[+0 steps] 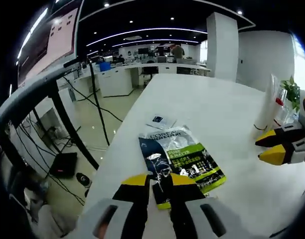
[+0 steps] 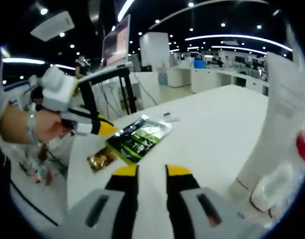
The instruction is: Arrange the skincare products in the storage area until every visible bottle or jar stands upright without overlapping.
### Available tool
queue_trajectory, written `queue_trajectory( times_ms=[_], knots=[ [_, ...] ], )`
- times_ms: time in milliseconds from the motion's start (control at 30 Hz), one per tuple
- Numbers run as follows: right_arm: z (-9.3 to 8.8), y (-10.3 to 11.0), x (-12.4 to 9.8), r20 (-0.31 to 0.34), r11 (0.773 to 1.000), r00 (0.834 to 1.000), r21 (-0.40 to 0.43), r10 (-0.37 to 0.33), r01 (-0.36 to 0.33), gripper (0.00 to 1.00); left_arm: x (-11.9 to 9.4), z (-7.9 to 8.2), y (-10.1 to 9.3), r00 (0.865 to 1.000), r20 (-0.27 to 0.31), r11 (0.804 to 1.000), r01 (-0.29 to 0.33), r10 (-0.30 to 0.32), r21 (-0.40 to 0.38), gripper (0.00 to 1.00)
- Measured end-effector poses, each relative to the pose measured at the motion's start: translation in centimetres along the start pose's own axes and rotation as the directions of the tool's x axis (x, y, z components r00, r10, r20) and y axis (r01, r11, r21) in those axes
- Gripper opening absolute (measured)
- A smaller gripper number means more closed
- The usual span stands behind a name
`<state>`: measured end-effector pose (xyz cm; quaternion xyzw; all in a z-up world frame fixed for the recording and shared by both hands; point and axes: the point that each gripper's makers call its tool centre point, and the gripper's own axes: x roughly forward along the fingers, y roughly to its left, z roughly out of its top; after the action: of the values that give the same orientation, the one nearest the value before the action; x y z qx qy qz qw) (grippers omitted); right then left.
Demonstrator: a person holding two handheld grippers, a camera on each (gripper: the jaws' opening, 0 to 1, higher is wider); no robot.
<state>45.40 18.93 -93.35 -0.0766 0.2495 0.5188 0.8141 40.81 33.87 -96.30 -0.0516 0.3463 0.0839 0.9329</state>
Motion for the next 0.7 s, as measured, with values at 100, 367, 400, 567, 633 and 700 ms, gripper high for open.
queue_trajectory(
  times_ms=[100, 367, 400, 567, 633, 700],
  knots=[
    [-0.1, 0.6, 0.9, -0.011, 1.000, 1.000, 0.005, 0.010, -0.010, 0.21, 0.1, -0.9, 0.4, 1.000, -0.014, 1.000, -0.008, 0.007, -0.027, 0.15],
    [-1.5, 1.8, 3.2, -0.093, 1.000, 0.996, 0.020, 0.017, -0.016, 0.20, 0.6, -2.3, -0.4, 0.998, -0.053, 0.995, 0.029, -0.034, -0.095, 0.15],
    [-1.5, 1.8, 3.3, -0.097, 1.000, 0.995, 0.022, 0.010, -0.008, 0.19, 0.7, -2.3, -0.6, 0.998, -0.048, 0.995, 0.033, -0.038, -0.095, 0.15],
    [-1.9, 2.3, 4.3, -0.129, 0.997, 0.991, 0.075, 0.021, -0.011, 0.18, 0.3, -2.3, -1.2, 0.997, -0.045, 0.995, 0.056, -0.060, -0.082, 0.14],
    [-2.2, 2.3, 4.5, -0.146, 0.998, 0.989, 0.063, 0.012, -0.003, 0.18, 0.2, -2.3, -1.1, 0.997, -0.043, 0.995, 0.060, -0.064, -0.082, 0.14],
    [-2.5, 2.2, 4.7, -0.168, 0.999, 0.986, 0.052, 0.001, 0.008, 0.18, 0.1, -2.2, -1.1, 0.997, -0.044, 0.994, 0.064, -0.068, -0.090, 0.14]
  ],
)
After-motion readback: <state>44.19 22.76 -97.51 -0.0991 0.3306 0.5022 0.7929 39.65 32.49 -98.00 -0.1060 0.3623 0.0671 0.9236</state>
